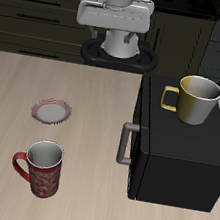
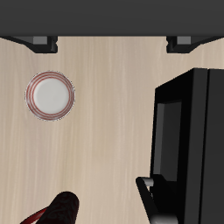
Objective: Open the microwave and place the white and yellow mug in it
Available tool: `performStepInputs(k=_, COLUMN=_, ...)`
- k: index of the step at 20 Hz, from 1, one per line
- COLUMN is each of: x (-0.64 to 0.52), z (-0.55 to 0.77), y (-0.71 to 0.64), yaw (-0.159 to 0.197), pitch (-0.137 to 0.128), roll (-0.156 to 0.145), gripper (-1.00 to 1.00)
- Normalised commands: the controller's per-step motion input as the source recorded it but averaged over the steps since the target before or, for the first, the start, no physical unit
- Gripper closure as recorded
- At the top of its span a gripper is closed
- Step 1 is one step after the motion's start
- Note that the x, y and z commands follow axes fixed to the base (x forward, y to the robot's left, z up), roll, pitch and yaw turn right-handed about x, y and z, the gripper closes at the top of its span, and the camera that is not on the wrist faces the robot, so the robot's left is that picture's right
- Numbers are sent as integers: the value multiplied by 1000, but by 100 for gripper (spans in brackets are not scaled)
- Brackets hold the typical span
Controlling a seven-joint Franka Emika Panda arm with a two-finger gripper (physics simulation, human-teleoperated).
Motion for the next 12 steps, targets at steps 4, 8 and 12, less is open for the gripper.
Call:
performStepInputs(k=4, x=286, z=54, y=-230, yaw=71, pitch=-13, roll=-21, gripper=-100)
performStepInputs(k=8, x=286, z=11, y=-75, yaw=128, pitch=3, roll=3, gripper=-100)
performStepInputs(k=12, x=208, z=17, y=-25, yaw=111, pitch=19, roll=6, gripper=-100)
